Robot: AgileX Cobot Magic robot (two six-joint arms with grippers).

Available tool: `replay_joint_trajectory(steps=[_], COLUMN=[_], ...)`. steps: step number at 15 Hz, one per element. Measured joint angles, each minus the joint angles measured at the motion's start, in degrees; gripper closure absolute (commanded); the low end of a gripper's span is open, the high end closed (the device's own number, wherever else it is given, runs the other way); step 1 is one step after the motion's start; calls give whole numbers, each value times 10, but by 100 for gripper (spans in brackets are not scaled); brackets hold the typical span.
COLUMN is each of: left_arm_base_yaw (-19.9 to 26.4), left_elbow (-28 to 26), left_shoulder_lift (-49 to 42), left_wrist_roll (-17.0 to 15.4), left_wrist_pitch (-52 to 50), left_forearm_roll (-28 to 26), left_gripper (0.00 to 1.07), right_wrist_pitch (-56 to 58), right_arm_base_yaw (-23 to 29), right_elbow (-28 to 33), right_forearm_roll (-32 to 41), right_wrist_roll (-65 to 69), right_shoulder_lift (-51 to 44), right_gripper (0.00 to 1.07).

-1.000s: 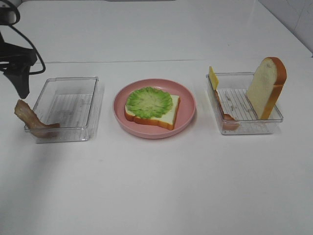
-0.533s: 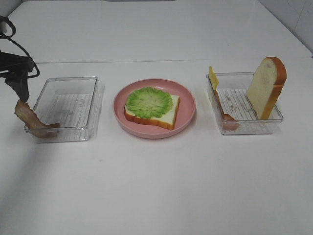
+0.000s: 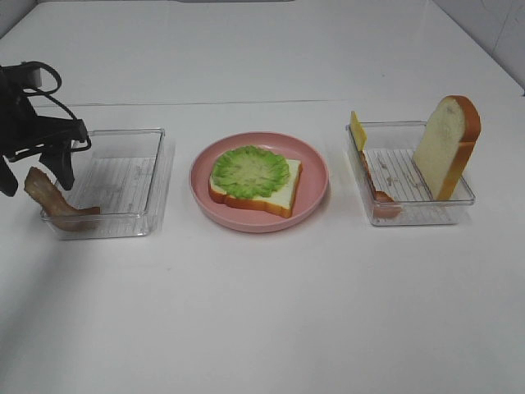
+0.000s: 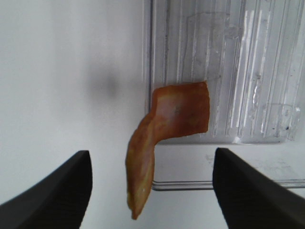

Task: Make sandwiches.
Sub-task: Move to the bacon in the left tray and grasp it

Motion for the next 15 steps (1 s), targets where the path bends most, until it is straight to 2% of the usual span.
replay_joint_trajectory(steps=[1, 4, 9, 10, 11, 15], left_arm_base_yaw=[0, 0, 0, 0, 0, 0], left_elbow=[0, 0, 0, 0, 0, 0], left_shoulder_lift=[5, 5, 5, 5, 5, 5], left_wrist_roll=[0, 0, 0, 0, 0, 0], left_wrist_pitch=[-2, -13, -13, -13, -13, -13], left_forearm_roll=[0, 0, 0, 0, 0, -2], left_gripper=[48, 55, 91, 102, 107, 107], right_wrist_pitch=[0, 0, 0, 0, 0, 0], right_arm_base_yaw=[0, 0, 0, 0, 0, 0], right_elbow=[0, 0, 0, 0, 0, 0], right_forearm_roll=[0, 0, 0, 0, 0, 0], right_wrist_roll=[0, 0, 0, 0, 0, 0], right_shoulder_lift=[0, 0, 0, 0, 0, 0], right_gripper=[25, 25, 25, 25, 25, 25])
